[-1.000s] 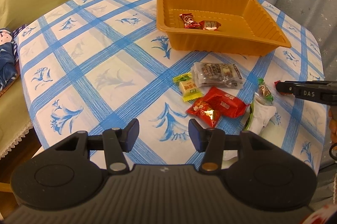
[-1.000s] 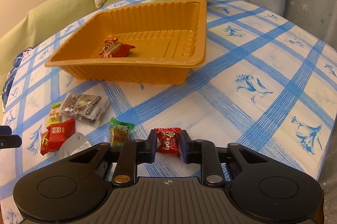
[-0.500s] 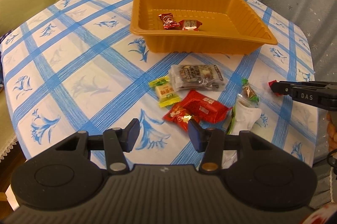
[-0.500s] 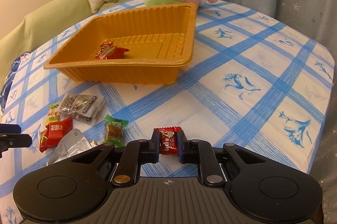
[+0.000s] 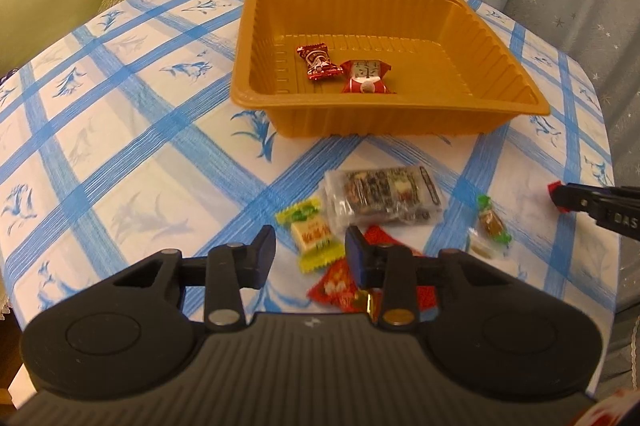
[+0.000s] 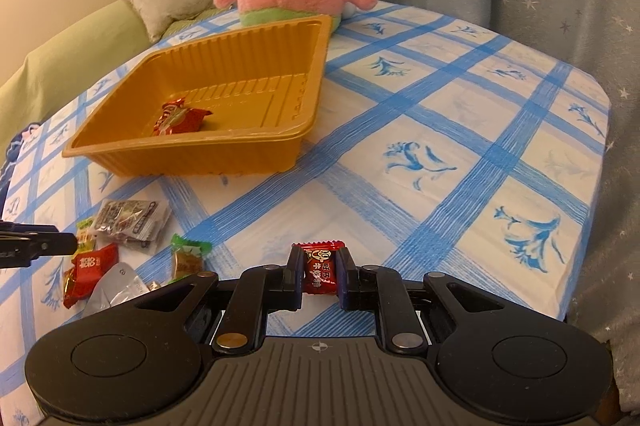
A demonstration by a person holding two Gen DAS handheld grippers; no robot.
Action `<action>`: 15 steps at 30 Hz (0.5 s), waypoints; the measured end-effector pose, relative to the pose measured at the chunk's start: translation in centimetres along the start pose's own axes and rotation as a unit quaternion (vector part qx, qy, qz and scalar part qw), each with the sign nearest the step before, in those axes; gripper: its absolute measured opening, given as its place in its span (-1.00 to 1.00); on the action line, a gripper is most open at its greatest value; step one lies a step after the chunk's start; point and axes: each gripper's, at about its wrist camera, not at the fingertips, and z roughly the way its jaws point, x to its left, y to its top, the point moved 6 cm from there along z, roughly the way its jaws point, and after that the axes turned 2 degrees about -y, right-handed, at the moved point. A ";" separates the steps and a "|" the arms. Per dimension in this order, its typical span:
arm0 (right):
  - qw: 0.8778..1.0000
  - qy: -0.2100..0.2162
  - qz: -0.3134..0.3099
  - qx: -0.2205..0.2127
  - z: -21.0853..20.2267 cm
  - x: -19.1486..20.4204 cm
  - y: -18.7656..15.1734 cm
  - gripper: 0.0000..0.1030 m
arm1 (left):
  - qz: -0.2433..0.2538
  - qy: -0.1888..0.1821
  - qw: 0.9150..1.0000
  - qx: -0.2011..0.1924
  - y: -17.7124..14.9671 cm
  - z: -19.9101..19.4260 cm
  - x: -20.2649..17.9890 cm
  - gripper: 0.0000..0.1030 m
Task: Organize snacks
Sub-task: 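Grasp a small red candy with the right tool while the left tool grasps the yellow-green packet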
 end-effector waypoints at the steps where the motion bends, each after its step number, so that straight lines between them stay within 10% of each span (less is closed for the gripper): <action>1: 1.000 -0.001 0.002 0.000 0.0 -0.1 0.0 -0.68 | 0.001 0.000 1.000 0.002 0.1 0.3 0.0 -0.34; 15: 1.000 -0.016 0.023 0.005 -0.3 -1.6 -0.6 -0.68 | 0.026 -0.001 1.000 0.009 0.4 2.4 0.9 -0.57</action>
